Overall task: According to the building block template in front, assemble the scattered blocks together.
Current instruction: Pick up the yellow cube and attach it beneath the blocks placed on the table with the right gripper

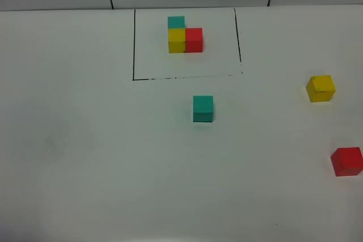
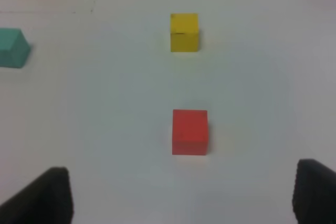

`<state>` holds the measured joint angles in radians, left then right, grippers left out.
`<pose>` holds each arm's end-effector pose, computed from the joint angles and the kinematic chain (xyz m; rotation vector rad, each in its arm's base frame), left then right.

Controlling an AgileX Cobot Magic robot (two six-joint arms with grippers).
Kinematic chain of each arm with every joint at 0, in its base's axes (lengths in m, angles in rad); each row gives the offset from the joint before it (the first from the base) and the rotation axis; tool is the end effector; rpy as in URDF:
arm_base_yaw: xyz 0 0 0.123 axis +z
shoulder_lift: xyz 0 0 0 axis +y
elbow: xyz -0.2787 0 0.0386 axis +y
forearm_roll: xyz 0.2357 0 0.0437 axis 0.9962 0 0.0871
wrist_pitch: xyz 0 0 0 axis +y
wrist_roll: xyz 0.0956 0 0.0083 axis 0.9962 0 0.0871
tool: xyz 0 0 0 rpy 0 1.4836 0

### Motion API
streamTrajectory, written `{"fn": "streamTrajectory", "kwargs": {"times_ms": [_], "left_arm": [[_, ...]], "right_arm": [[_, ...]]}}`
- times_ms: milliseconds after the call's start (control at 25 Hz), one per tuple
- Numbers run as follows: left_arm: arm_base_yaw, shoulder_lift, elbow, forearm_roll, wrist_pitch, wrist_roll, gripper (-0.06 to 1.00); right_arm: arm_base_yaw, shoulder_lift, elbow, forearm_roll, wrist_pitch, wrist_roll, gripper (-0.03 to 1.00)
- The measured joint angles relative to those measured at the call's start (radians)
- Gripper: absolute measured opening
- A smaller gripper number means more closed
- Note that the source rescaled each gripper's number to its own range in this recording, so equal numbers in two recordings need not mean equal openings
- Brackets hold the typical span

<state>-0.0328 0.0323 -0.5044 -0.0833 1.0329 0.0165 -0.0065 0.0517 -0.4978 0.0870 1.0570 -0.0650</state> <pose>-0.0023 -0.0068 0.2731 0.0514 2.0427 -0.1100 0.0004 0.0073 0.2693 -0.0622 2.0909 0.0619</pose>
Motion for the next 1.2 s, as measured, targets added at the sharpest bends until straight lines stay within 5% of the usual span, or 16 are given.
{"fn": "streamTrajectory", "kwargs": {"times_ms": [1200], "left_arm": [[0.0, 0.0, 0.0, 0.0, 0.0, 0.0, 0.96]], "right_arm": [[0.0, 0.0, 0.0, 0.008, 0.0, 0.0, 0.73]]}}
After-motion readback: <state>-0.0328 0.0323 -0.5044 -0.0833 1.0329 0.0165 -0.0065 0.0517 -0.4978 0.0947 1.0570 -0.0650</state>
